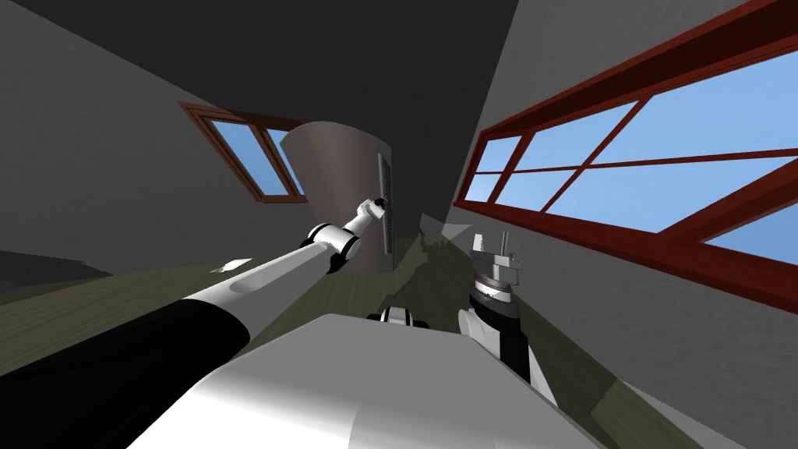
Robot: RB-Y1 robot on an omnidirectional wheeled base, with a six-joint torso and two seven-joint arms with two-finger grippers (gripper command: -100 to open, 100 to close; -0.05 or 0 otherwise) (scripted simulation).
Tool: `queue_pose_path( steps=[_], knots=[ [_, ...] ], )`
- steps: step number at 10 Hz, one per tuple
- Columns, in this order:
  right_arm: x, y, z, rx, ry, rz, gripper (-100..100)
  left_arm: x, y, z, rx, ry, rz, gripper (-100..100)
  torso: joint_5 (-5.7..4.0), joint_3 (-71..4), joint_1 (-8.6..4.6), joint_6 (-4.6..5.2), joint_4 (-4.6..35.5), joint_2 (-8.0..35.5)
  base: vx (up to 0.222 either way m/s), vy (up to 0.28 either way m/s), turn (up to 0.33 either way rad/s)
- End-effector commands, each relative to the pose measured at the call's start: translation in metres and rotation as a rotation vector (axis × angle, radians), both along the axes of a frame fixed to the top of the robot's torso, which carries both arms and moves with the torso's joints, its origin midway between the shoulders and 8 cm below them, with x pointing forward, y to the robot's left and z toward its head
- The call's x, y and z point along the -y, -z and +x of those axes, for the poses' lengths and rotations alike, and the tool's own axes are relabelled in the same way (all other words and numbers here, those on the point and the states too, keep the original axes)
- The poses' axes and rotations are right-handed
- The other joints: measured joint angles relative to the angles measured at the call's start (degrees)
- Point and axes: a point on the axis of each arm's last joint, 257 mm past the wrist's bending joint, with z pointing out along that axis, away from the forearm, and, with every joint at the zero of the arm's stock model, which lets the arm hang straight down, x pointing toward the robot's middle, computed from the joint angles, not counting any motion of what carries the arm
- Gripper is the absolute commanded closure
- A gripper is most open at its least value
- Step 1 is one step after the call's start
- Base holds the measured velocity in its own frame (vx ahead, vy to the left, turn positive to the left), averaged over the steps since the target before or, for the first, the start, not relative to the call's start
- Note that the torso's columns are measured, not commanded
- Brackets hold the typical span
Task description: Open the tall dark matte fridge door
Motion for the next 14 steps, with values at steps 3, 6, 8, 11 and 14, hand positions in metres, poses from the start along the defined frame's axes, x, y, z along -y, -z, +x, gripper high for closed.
queue_pose_path(
  steps=[3,6,8,11,14],
  knots=[
    [0.0,0.0,0.0,0.0,0.0,0.0,0,0.044,-0.01,-0.004,0.015,0.067,-0.011,100,-0.01,0.1,0.03,-0.04,0.1,0.1,-0.159,0.12,-0.056],
    [0.0,0.0,0.0,0.0,0.0,0.0,0,0.05,-0.006,-0.005,0.007,0.075,-0.002,100,-0.08,0.1,-0.14,0.17,0.1,0.2,-0.174,0.168,-0.079],
    [0.0,0.0,0.0,0.0,0.0,0.0,0,0.071,-0.001,-0.007,0.0,0.105,0.001,100,-0.13,-0.1,-0.19,0.13,0.0,-0.2,-0.099,0.177,-0.083],
    [0.0,0.0,0.0,0.0,0.0,0.0,0,0.105,-0.004,-0.012,0.004,0.156,-0.003,100,0.05,0.1,0.14,0.09,-0.1,0.2,-0.169,0.252,-0.109],
    [0.0,0.0,0.0,0.0,0.0,0.0,0,0.139,-0.007,-0.018,0.008,0.206,-0.006,100,-0.02,0.1,-0.07,0.13,0.0,0.1,-0.183,0.246,-0.098]
  ],
)
